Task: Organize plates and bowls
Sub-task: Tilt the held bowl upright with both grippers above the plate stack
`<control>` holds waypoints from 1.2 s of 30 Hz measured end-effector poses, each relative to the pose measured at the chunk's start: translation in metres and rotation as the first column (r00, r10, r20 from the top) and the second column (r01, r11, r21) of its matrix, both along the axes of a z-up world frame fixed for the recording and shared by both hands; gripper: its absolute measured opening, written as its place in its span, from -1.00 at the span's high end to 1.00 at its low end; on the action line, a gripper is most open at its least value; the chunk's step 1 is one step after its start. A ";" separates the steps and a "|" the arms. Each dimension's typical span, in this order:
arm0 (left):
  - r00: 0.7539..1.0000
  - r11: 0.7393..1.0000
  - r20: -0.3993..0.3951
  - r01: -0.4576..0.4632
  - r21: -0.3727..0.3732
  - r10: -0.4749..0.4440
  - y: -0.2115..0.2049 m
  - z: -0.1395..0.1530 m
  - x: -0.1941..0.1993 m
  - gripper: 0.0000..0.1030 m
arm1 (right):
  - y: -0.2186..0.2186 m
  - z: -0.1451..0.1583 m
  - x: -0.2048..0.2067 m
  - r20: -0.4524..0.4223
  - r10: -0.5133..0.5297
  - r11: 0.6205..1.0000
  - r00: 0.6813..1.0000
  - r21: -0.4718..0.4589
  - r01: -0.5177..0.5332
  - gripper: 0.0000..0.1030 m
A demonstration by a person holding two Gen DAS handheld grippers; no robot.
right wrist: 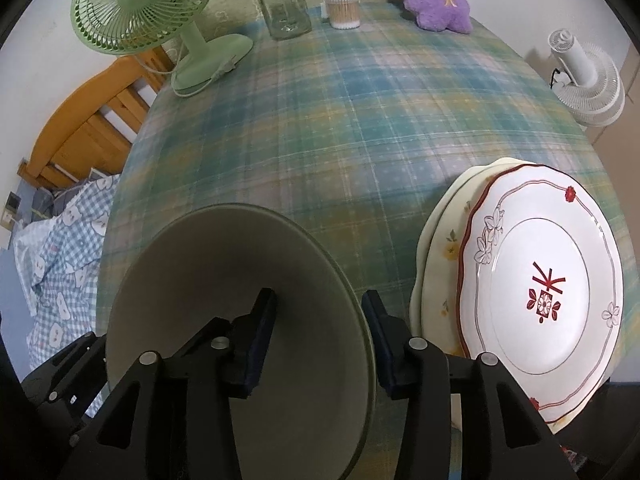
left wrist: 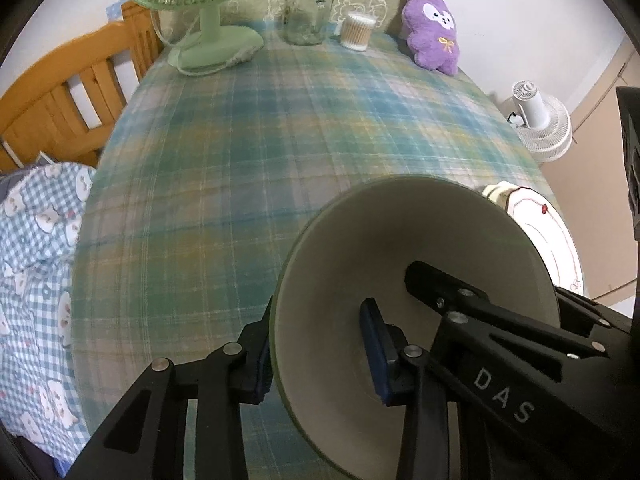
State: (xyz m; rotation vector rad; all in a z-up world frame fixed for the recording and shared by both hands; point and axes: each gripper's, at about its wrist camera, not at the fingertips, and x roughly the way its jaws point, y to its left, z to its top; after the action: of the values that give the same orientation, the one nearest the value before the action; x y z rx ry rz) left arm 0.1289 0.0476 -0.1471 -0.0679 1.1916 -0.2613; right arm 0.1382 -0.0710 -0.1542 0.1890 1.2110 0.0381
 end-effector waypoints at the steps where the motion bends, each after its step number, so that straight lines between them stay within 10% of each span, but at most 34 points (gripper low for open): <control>1: 1.000 1.000 -0.001 -0.001 -0.015 0.001 0.002 -0.002 -0.001 0.23 | -0.001 -0.001 -0.001 0.001 -0.004 1.000 1.000 0.010 0.004 0.05; 36: 0.993 0.999 0.111 0.034 -0.031 -0.030 -0.053 0.069 -0.009 0.26 | -0.054 0.073 -0.019 0.106 -0.036 0.999 0.994 0.037 0.032 0.09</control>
State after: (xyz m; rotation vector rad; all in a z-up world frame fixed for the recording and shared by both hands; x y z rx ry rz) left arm 0.1198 -0.0050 -0.0785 -0.0620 1.0787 -0.3087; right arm 0.1188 -0.1253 -0.0814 0.2359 1.1008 0.0391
